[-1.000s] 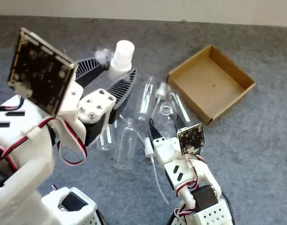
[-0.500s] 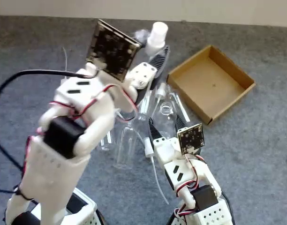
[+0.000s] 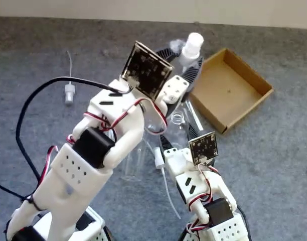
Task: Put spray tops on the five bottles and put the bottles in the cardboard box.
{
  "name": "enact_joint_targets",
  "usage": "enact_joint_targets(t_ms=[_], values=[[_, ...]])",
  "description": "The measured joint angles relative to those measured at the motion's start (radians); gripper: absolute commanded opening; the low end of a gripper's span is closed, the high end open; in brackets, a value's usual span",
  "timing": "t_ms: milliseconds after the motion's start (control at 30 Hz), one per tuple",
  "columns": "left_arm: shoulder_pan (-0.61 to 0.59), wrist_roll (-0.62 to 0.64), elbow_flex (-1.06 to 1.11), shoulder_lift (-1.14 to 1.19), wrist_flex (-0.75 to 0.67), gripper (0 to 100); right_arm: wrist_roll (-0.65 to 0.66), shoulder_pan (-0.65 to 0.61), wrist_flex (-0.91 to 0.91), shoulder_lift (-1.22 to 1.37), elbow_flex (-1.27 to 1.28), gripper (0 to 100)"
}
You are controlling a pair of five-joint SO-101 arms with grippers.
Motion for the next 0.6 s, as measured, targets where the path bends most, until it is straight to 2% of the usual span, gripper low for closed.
enact_joint_targets(t_ms=[200, 600], values=[[-0.006, 0.089, 0.014, -0.092, 0.071, 1, 0.000, 0.000, 0.000, 0.000, 0.000, 12.8], [0.003, 0.106, 0.203, -0.110, 0.071, 1, 0.000, 0.000, 0.000, 0.000, 0.000, 12.8]])
